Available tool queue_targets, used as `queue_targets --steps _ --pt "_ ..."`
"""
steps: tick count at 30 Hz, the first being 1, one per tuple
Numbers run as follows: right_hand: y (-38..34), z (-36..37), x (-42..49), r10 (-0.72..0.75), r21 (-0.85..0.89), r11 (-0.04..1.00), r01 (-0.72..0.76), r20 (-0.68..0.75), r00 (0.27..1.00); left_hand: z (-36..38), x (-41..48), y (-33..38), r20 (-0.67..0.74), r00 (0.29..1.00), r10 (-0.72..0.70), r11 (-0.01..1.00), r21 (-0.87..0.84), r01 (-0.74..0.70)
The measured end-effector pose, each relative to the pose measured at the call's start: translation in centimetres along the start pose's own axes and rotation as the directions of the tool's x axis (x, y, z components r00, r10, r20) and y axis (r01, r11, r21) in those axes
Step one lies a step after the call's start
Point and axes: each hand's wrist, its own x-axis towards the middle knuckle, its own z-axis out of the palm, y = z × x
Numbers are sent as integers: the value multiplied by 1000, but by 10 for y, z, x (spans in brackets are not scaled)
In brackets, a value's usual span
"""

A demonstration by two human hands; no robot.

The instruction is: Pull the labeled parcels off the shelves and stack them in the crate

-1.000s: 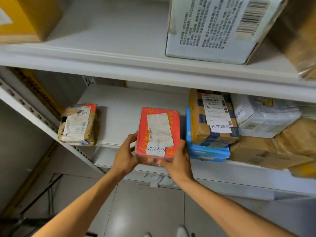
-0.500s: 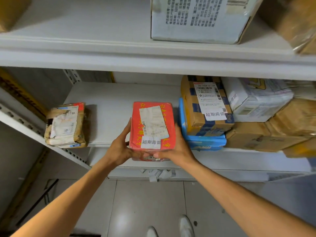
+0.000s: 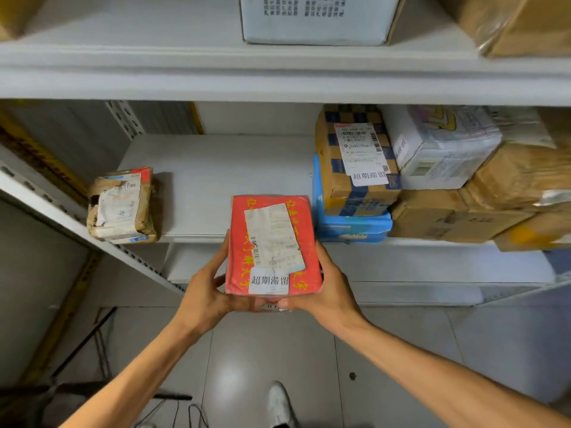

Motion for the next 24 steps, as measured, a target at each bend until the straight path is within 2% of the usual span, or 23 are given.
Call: queue_targets --steps 7,10,14,19,24 --pt "7 -40 -65 15 6 1000 -15 1 1000 48 -45 10 37 999 9 999 31 -10" --pt "15 -69 -96 36 34 999 -34 -83 996 82 -50 18 85 995 47 994 94 -55" --pt "31 -116 -146 85 83 994 -66 -261 962 140 -38 37 271 957 105 972 174 -156" --pt "48 -192 -213 127 125 989 -72 -519 845 248 -23 74 532 835 137 943 188 -275" --pt "66 -270 -306 186 193 980 -57 -763 620 386 -39 110 757 624 193 923 76 -378"
